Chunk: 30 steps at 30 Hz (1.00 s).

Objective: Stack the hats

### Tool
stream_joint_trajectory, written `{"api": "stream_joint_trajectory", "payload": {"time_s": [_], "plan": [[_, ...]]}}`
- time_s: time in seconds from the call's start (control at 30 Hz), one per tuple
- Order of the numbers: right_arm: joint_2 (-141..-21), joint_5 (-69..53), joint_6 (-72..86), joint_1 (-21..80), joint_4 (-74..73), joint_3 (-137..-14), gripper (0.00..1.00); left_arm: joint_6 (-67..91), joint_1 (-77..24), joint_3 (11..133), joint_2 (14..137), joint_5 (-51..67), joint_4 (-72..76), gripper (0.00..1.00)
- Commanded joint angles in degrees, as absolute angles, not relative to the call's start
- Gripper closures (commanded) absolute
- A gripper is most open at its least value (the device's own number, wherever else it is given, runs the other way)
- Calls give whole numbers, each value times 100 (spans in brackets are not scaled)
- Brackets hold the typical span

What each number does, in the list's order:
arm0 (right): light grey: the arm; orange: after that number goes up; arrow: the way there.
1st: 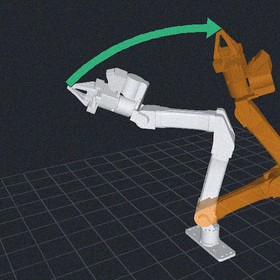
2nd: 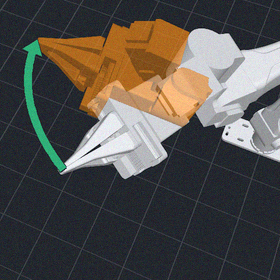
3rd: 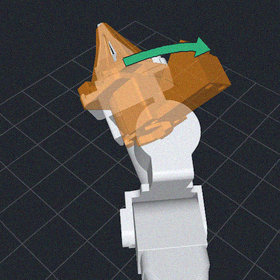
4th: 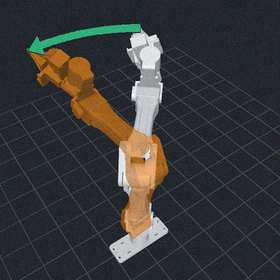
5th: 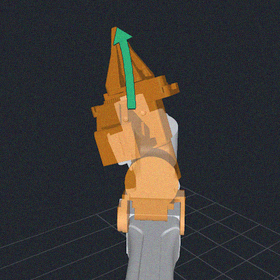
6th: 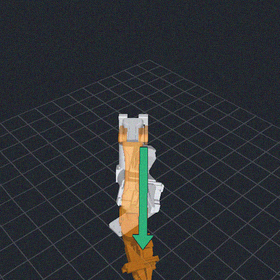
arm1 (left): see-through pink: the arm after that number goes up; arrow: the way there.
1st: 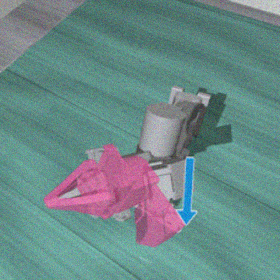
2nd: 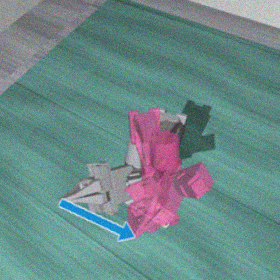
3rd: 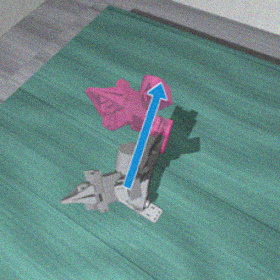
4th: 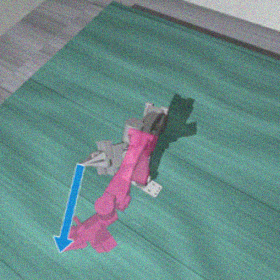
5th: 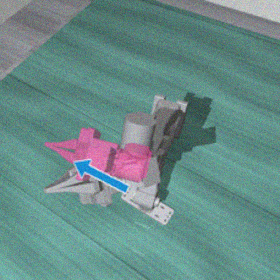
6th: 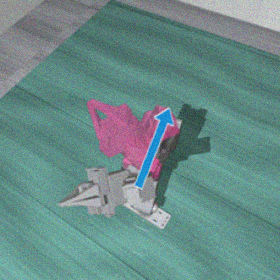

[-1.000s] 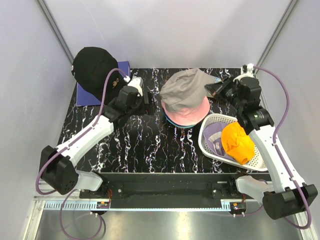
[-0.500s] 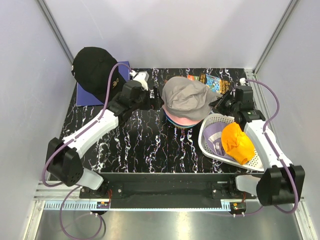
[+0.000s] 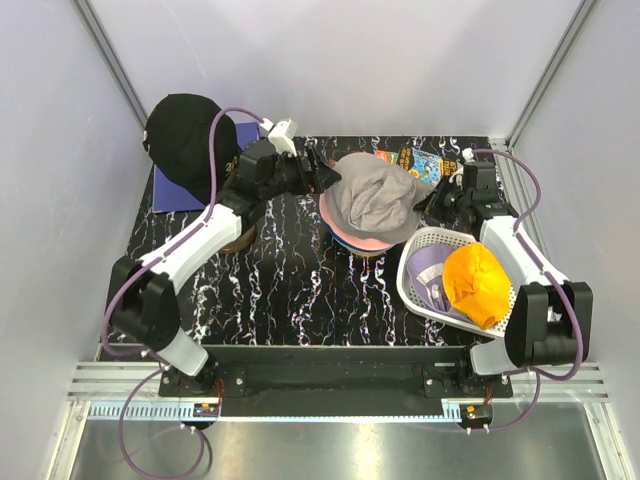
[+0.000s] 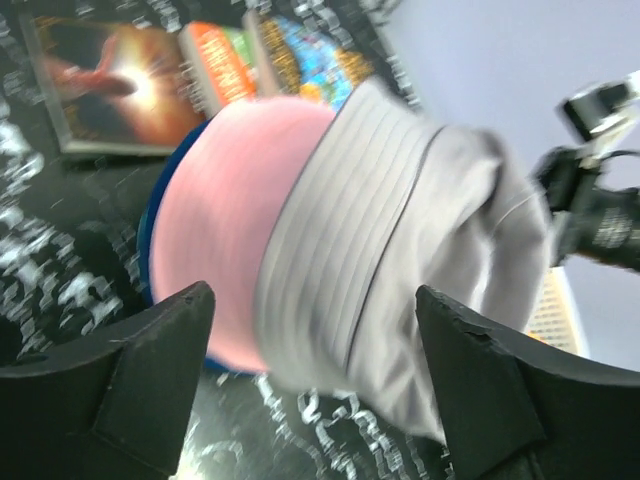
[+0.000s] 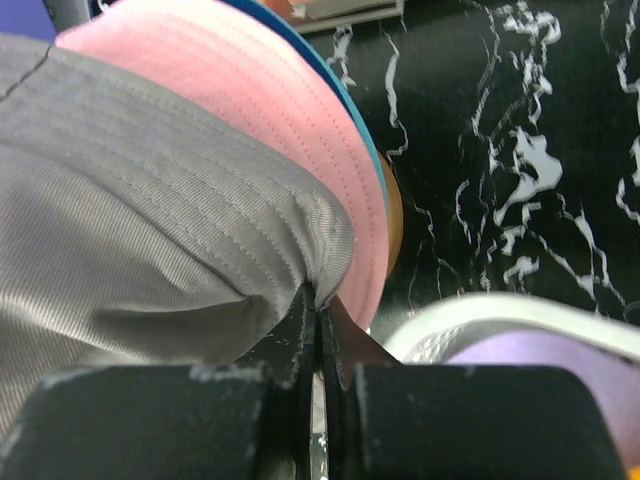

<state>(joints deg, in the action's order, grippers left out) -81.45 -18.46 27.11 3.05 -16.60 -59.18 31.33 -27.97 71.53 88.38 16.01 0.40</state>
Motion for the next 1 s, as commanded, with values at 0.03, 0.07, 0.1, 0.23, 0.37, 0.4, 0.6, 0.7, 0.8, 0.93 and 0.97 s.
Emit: {"api": "stream_joint_trajectory", "payload": {"time_s": [0.03,0.07,0.1,0.23,0.37,0.4,0.6,0.7,0.8,0.93,0.97], "plan": [[-8542,-2179,2452,281,-1283,-6407,96,3611,-2672,7769,9412,2574,1063,17],[-8586,-2214,2461,273,-1275,-6451,96,3638,-2654,7830,9596,2627,1081,18],[-8630,-2250,2461,272,-1266,-6529,96,3673,-2646,7909,9676,2706,1090,18],[-8824,-2338,2435,281,-1230,-6723,96,3832,-2619,8095,9914,2821,1169,22],[-8938,-2390,2435,272,-1239,-6881,95,4121,-2575,8016,10002,2935,1485,41],[-8956,-2408,2435,272,-1231,-6899,95,4192,-2558,7981,10028,2953,1677,46],[-8930,-2443,2452,281,-1283,-6899,95,4614,-2496,7822,10107,3190,2275,81],[-8886,-2478,2443,281,-1379,-6926,95,4667,-2496,7892,10186,3278,2303,100],[-8720,-2505,2382,264,-1625,-7022,95,4710,-2365,7841,10143,3191,2250,100],[-8368,-2548,2338,272,-1968,-6979,92,4685,-2241,7752,9932,3015,2093,100],[-8289,-2601,2347,264,-2038,-6952,91,4632,-2250,7761,9897,2971,1909,100]]}}
